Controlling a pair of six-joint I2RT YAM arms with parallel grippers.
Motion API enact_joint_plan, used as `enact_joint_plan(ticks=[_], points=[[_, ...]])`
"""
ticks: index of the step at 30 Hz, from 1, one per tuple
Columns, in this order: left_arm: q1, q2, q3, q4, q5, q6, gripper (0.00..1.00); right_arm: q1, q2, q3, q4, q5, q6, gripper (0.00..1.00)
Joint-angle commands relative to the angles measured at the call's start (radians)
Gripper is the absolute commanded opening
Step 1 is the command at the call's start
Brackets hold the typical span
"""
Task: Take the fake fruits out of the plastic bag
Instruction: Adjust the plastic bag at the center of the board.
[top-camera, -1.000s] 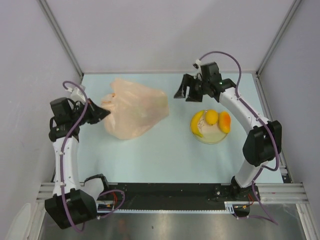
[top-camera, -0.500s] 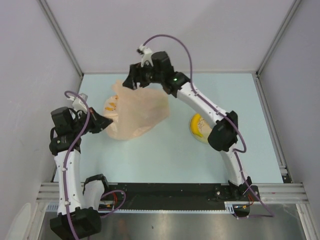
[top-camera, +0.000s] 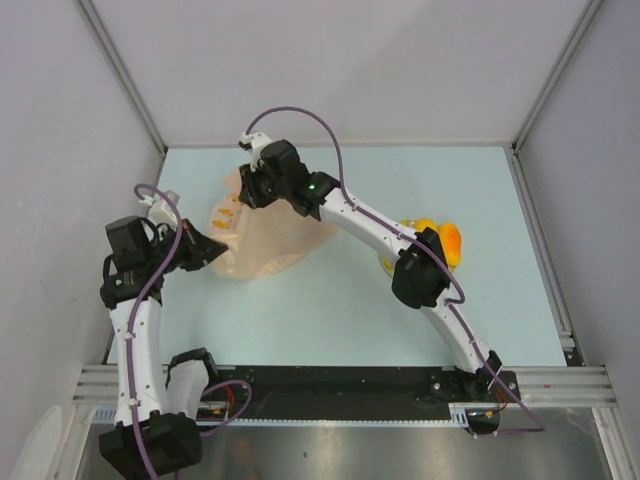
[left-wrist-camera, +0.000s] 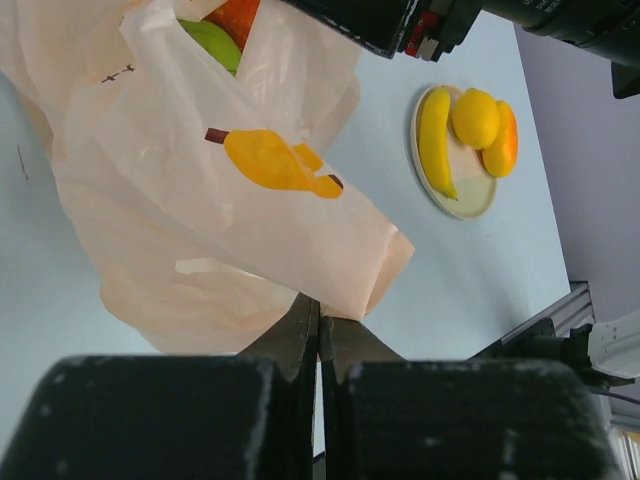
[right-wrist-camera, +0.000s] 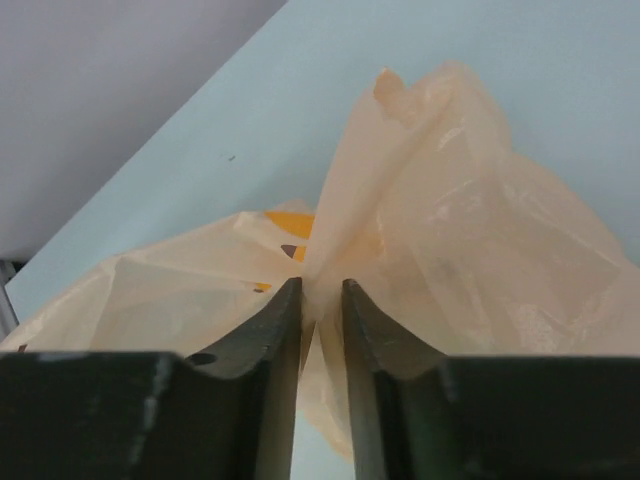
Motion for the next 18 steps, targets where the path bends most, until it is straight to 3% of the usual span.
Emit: enact_joint_plan(ticks=[1, 3, 9, 13, 16, 18], points=[[-0.009, 0.039, 0.012, 0.128, 0.027, -0.044, 0.0, -0.056, -0.012, 0.1, 0.039, 0.114, -0.082, 0.17], [-0.04, 0.116, 0.049, 0.231, 0.014, -0.073, 0.0, -0.091, 0.008, 0.148, 0.085, 0.11, -0.096, 0.0], [-0.192, 0.369, 0.333, 0.451, 0.015, -0.104, 0.0, -0.249, 0.029, 0.18, 0.407, -0.031, -0.073, 0.0], [-0.236, 0.535, 0.758, 0.403, 0.043, -0.154, 0.0, -0.301, -0.025, 0.218, 0.488, -0.059, -0.071, 0.0], [-0.245, 0.538, 0.89, 0.433, 0.086, -0.173, 0.0, -0.318, -0.204, 0.026, 0.565, -0.08, -0.062, 0.0], [-0.247, 0.512, 0.89, 0.414, 0.104, -0.173, 0.0, -0.318, -0.307, -0.163, 0.579, -0.115, -0.082, 0.0]])
